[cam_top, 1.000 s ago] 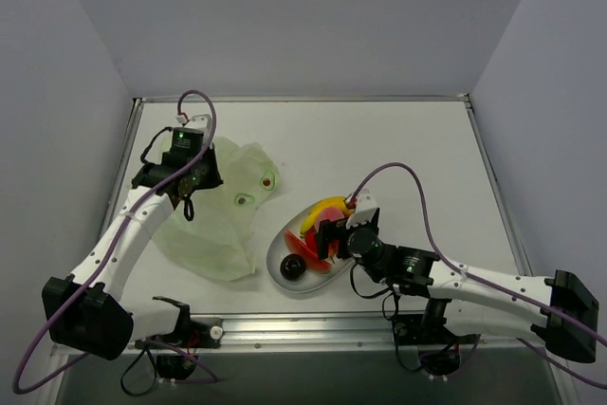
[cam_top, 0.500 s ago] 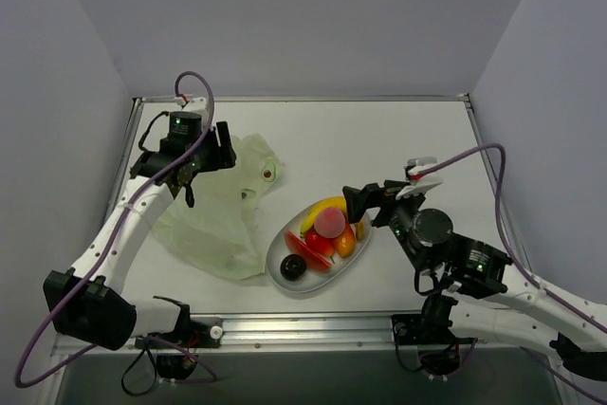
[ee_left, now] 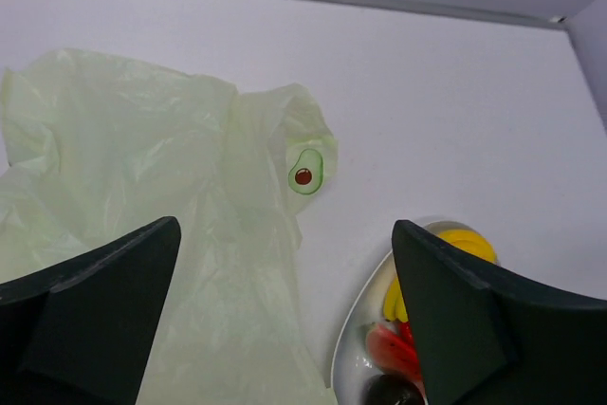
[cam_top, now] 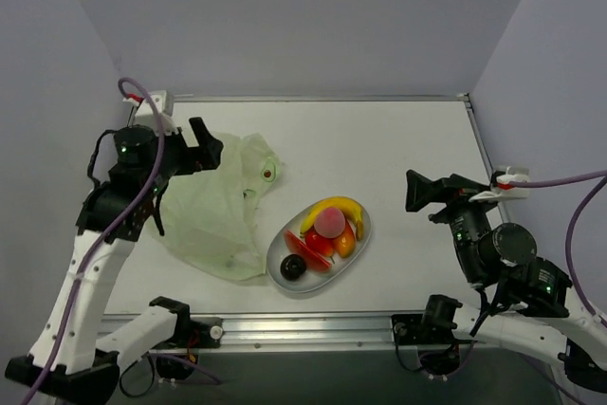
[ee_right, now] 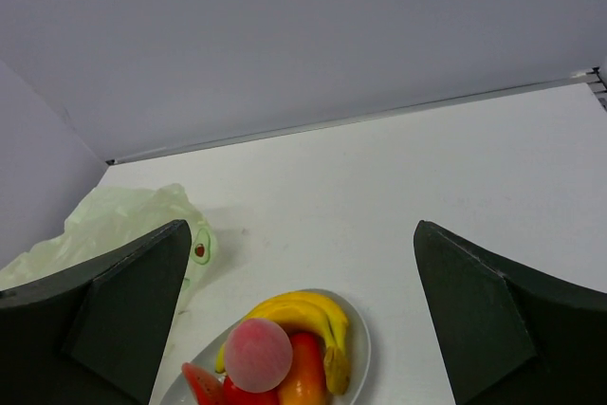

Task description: Take the fake fruits out of the plastic bag

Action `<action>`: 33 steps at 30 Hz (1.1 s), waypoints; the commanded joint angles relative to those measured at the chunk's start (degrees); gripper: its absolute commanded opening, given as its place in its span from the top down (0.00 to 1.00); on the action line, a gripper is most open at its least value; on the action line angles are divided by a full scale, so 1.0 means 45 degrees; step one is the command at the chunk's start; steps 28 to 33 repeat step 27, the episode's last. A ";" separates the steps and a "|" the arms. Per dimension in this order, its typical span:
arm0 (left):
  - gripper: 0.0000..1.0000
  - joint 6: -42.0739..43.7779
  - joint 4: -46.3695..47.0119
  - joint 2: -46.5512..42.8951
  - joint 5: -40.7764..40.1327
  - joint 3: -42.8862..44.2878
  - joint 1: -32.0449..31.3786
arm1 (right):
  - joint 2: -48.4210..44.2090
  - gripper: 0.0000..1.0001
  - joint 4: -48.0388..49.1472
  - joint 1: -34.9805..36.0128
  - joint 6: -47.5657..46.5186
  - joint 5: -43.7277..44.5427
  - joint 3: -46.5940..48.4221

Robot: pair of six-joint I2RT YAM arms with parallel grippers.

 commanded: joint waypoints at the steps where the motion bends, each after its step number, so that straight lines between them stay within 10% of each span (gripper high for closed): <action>1: 0.05 0.0175 -0.0903 -0.2201 -0.0324 0.0438 0.0018 | -0.0664 0.00 -0.0371 0.0097 -0.0265 0.1335 0.0258; 13: 0.06 0.0215 -0.3252 -0.6542 -0.1984 -0.2044 0.0038 | -0.3400 0.00 -0.0976 0.0116 0.1159 0.2505 -0.1285; 33: 0.06 -0.0058 -0.2510 -0.7521 -0.2199 -0.2416 0.0038 | -0.2580 0.00 -0.1153 0.0117 0.1474 0.3622 -0.1521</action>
